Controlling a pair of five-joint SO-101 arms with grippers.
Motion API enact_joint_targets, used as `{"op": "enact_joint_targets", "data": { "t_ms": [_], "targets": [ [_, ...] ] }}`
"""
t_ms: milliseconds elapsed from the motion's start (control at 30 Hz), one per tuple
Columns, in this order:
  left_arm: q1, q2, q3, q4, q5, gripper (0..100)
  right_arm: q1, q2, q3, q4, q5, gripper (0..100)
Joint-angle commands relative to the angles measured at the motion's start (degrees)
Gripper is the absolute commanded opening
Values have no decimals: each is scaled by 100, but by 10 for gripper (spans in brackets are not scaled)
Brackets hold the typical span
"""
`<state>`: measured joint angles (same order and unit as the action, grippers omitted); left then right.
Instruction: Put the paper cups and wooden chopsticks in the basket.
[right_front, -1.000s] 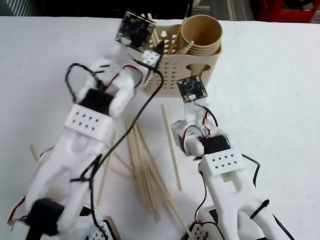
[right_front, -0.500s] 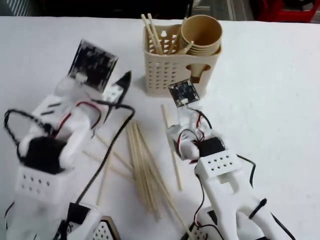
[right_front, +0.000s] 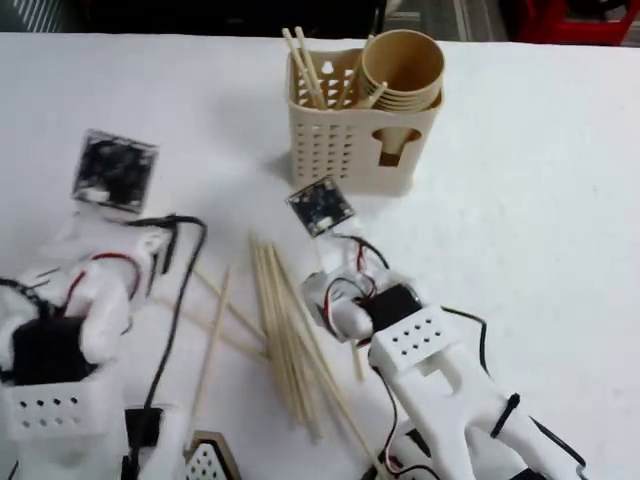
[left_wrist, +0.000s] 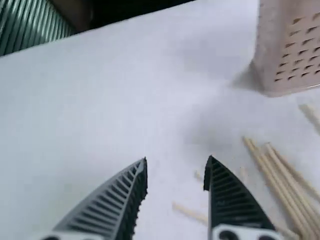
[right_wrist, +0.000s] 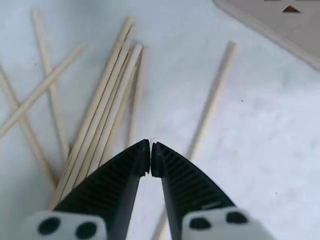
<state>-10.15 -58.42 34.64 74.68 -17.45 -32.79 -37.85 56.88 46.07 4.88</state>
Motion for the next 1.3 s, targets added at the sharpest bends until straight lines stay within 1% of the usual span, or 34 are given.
{"op": "enact_joint_targets", "data": {
  "t_ms": [0,167,267,367,533,600,700,800,900,1033,1133,1267],
  "targets": [
    [-1253,-145,484,167,-545,196,-66,-127,-62,31,35,18],
    [-2352,-145,1336,132,-1336,196,-66,-127,-53,31,35,18],
    [-2993,-145,1697,123,-1591,196,-66,-127,-35,31,35,18],
    [-3433,-145,2022,88,-1811,196,-66,-127,-35,31,35,18],
    [-3802,-136,2664,-554,-1881,196,-66,-127,-35,31,35,18],
    [-3846,-136,2848,-765,-1864,196,-66,-127,-26,31,35,18],
    [-3846,-127,2963,-809,-1855,196,-66,-127,-26,31,35,18],
    [-3846,-13,2919,-818,-1600,196,-66,-127,-26,31,35,18],
    [-3837,611,2629,-914,-1530,196,-66,-127,-26,31,35,18],
    [-3837,2097,2004,-1125,-1231,196,-66,-127,-26,31,35,18],
    [-3837,3266,1600,-1486,-1020,196,-66,-127,-26,40,44,18],
    [-3837,4602,1266,-2110,-985,196,-66,-127,-26,40,44,18]
  ]
}}
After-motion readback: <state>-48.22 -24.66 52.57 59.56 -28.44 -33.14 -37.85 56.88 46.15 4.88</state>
